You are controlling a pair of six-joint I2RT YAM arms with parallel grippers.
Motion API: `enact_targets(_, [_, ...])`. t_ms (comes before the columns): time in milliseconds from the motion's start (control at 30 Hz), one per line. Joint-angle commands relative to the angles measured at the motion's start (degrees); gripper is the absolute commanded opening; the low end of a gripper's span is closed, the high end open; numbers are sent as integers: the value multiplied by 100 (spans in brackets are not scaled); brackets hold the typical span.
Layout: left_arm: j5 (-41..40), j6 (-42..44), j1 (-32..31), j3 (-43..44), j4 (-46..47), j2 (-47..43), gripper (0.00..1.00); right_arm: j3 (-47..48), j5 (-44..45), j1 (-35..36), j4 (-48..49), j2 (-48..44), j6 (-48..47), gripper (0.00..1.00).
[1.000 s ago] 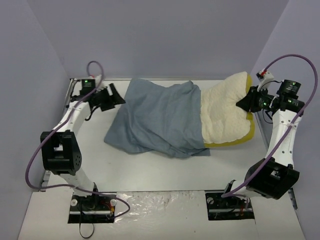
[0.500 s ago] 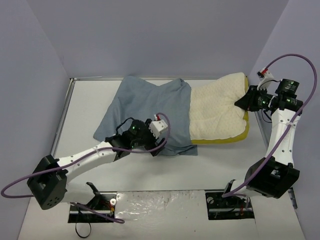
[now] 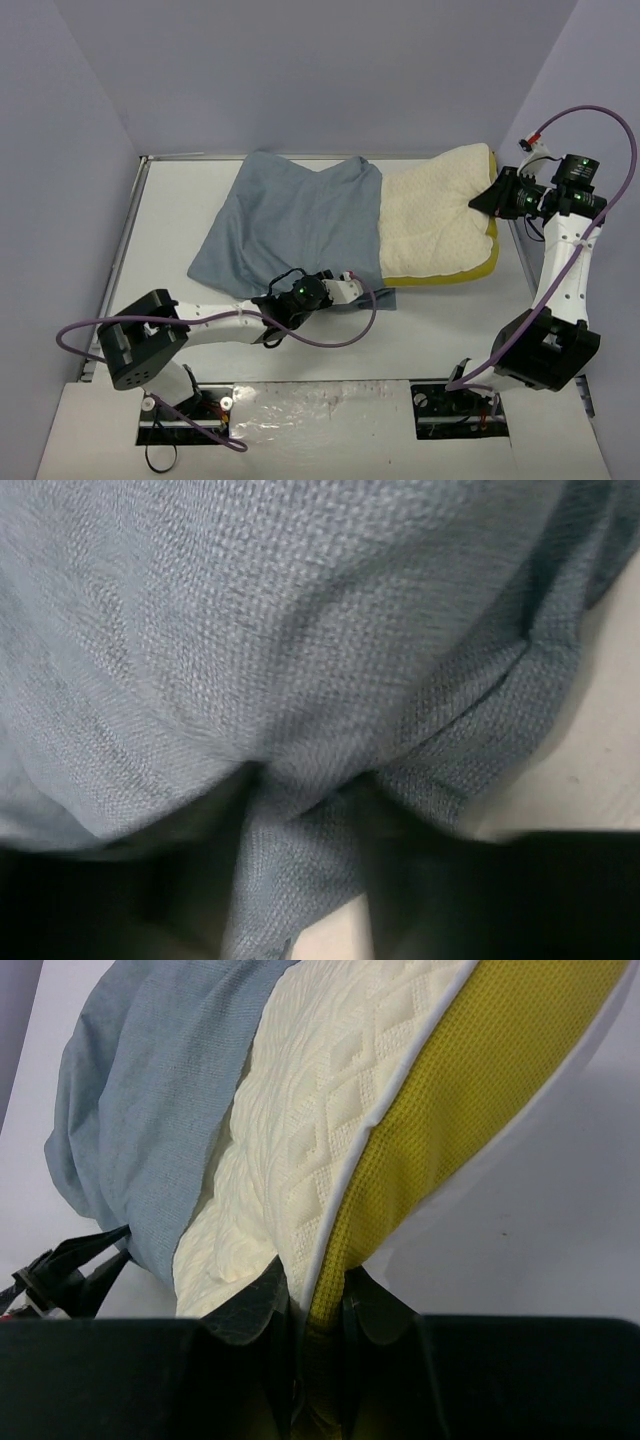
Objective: Remove the pillowcase from the pillow
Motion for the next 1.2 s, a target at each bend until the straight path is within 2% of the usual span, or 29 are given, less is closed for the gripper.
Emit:
enact_targets(0, [-784, 264, -10, 290, 251, 135, 16, 287, -242, -23, 259, -186, 106, 0])
enact_targets(67, [-898, 211, -10, 229, 234, 21, 4, 305, -216, -23, 259, -239, 97, 0])
enact_targets(100, [-968, 202, -10, 203, 207, -32, 3, 314, -216, -23, 259, -230, 105, 0])
enact_targets(333, [-1812, 114, 112, -96, -311, -858, 2, 726, -365, -312, 294, -143, 298, 0])
enact_targets(433, [-2006, -131, 568, -210, -924, -1550, 2, 1007, -471, -672, 312, -55, 430, 0])
enact_targets(467, [-2006, -237, 839, -306, -1014, -1727, 2, 1104, -532, -787, 364, -20, 483, 0])
enact_targets(567, [-2339, -299, 1000, -474, -953, -2299, 2, 1210, -576, -1174, 408, 51, 554, 0])
enact_targets(733, [-2192, -694, 1606, -237, -1278, -2721, 2, 895, -480, -1114, 408, 51, 370, 0])
enact_targets(867, [-1779, -844, 1739, -52, -1497, -2687, 2, 516, -217, -684, 391, -63, 71, 0])
enact_targets(1000, [-2093, -1045, 1948, -17, -1796, -2406, 2, 551, 257, -612, 557, -169, 25, 0])
enact_targets(1167, [-1884, -1793, 3116, -43, -1832, -2247, 2, 875, 496, -937, 839, -247, 334, 0])
